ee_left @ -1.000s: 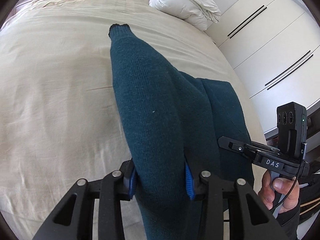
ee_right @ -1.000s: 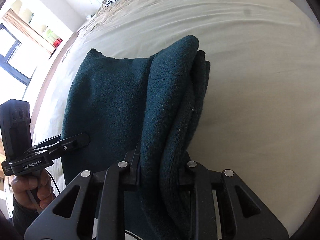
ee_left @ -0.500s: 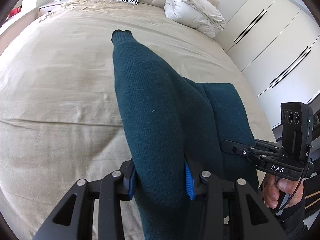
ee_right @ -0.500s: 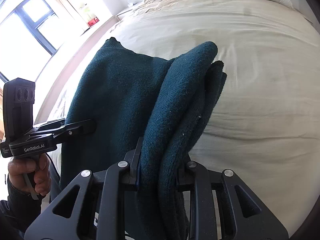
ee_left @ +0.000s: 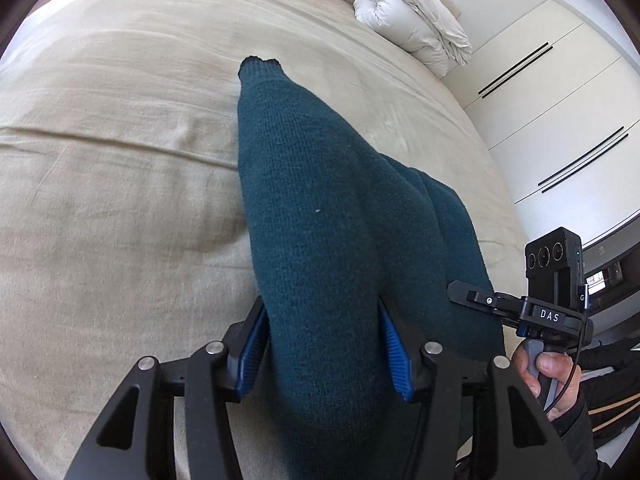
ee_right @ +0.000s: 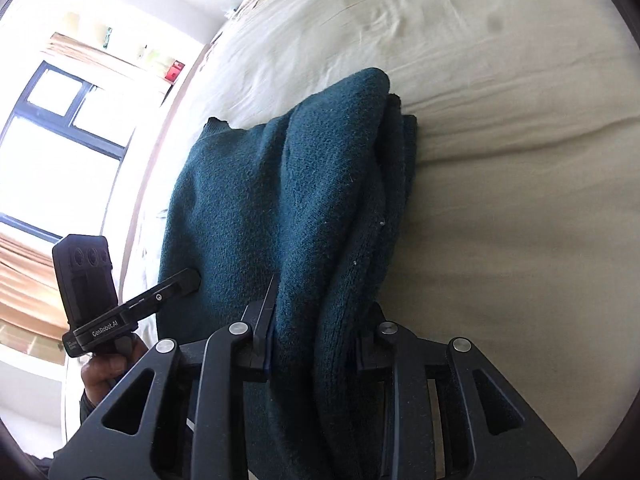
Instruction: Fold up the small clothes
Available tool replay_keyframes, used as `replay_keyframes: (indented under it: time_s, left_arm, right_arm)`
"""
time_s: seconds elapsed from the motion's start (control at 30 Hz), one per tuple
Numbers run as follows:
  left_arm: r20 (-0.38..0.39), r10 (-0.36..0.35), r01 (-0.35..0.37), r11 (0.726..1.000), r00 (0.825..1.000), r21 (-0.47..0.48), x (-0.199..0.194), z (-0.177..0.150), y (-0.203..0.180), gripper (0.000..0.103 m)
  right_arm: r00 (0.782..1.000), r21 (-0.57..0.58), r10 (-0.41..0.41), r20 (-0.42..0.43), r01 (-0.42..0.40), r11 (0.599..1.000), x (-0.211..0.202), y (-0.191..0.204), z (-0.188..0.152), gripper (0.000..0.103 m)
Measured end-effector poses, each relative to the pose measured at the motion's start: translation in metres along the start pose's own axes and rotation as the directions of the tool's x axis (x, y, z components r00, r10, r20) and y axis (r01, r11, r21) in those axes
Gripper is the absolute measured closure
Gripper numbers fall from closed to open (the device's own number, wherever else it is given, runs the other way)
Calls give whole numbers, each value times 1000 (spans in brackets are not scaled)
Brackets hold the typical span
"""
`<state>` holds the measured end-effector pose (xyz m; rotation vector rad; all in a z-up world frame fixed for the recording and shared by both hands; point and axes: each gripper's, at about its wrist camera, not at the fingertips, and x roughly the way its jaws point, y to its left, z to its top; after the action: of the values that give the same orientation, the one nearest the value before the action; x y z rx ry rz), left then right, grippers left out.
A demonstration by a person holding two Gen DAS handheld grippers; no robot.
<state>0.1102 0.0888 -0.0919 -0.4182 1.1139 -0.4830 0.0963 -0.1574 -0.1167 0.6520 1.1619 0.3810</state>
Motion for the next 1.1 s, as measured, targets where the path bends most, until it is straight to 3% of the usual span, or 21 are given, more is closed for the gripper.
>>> replay_keyframes:
  time_s: [0.17,0.3,0.47,0.63,0.8,0.9,1.03,1.1]
  left_arm:
    - [13,-15,15,1000,1000,-14,2,-3,3,41]
    - [53,-24,26,999,998,-44,-16,-14,6,43]
    - [104,-43,50,996,994,-69,-37,-31,10,43]
    - [77,-41,47,996,996,-78,-25,-36,14,43]
    - [89,-34,39,998,995,-53,-25,-39,14,41]
    - [119,-27,33,998,993,-45,-31,-42,8,42]
    - [219,76,-86,996,973,37,-59,-50,-12,35]
    - [319,142,-177,981,937,82,-81,-55,-28,14]
  right_arm:
    - [995,66,102,21,-103,992,4,-21,0,68]
    - [997,78,63,45,-66,995,-12,-16,-3,64]
    - [994,52,70,85,-75,996,-47,-2,-23,62]
    - [999,10,-35,37,35,999,-41,-3,-46,62]
    - [994,90,71,80,-78,993,-37,-31,-56,64]
    - [994,89,64,88,-72,993,-45,-33,-60,64]
    - [989,59,-54,136,47,997,-71,-24,-66,63]
    - [971,34,-156,182,152,988,-88,-14,-69,62]
